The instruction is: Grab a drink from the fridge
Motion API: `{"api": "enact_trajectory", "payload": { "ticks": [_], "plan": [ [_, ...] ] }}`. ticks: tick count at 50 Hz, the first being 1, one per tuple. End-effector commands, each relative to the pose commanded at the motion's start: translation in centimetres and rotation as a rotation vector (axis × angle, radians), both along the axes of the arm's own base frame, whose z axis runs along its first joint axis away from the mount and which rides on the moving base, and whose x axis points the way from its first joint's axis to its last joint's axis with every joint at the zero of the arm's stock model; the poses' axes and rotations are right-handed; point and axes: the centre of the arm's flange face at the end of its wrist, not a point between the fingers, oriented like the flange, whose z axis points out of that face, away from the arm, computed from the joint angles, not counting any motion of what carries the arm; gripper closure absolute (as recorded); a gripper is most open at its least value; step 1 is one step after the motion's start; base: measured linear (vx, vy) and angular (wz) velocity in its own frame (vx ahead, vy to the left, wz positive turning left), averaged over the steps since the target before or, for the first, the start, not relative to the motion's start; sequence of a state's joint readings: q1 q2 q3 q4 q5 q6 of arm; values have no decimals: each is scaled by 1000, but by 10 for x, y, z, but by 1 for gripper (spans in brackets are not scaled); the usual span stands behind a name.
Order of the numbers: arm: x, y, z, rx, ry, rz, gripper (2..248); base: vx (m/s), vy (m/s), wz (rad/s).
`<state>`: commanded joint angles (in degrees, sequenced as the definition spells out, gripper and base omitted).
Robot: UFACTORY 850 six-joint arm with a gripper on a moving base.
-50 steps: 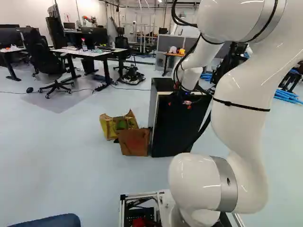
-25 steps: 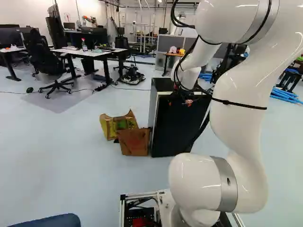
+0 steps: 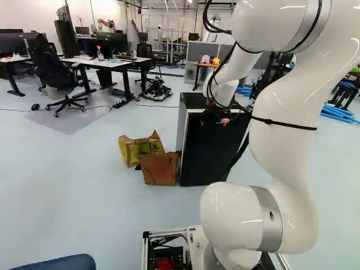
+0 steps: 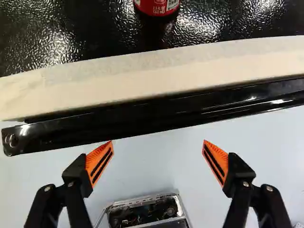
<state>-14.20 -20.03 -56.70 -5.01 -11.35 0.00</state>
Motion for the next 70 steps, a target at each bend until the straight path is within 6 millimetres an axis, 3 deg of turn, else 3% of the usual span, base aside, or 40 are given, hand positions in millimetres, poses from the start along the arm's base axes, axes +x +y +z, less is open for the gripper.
{"api": "enact_trajectory", "payload": {
  "ticks": [32,70],
  "plan": [
    [2,0,2,-15,-41,13,3,0,0,0],
    [-60,17,7,-29,-78,36,3,0,0,0]
  ]
}}
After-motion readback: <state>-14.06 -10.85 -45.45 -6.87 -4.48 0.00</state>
